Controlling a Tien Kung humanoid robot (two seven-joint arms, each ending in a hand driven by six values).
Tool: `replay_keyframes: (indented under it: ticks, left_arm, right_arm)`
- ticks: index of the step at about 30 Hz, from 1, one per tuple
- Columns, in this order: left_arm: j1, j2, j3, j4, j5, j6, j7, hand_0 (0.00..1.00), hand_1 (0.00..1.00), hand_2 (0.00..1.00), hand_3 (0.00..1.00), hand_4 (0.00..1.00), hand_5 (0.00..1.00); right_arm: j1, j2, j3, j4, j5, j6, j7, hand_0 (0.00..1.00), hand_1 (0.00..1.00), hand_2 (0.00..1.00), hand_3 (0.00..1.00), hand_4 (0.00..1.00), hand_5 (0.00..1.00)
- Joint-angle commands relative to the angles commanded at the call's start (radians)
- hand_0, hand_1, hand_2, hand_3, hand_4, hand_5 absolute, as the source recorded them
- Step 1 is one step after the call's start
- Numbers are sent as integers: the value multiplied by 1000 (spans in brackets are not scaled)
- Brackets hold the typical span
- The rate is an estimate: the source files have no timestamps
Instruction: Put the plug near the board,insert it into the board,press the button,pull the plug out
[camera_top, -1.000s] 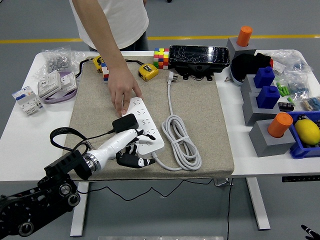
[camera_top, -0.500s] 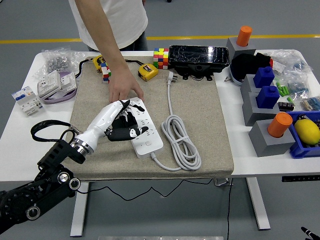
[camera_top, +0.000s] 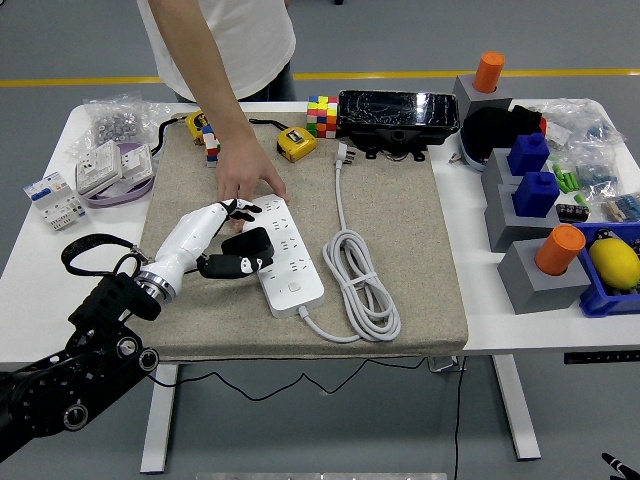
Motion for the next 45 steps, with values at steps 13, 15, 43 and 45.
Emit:
replay_keyframes:
  ticks: [13,15,43,45]
  left_arm:
    - [-24,-12,20,51,-47,0,4,450,469,469,547,748,232]
    - [-28,-15,23,56,-51,-1,5,450,469,469,547,748,232]
    - [-5,10,-15,87,-116,83,-155,355,348,348,455,569,83]
    - [3,14,-25,101,-111,81,-153,355,348,348,455,569,83]
  right_arm:
    - [1,-1,1,0,1,0,0,569,663,676,604,973,495]
    - [1,-2,1,1,1,0,0,569,663,676,604,973,495]
    - [3,-3,-7,0,2,0,0,568,663,676,604,974,496]
    - [3,-3,-7,1,3,0,0,568,663,676,604,974,496]
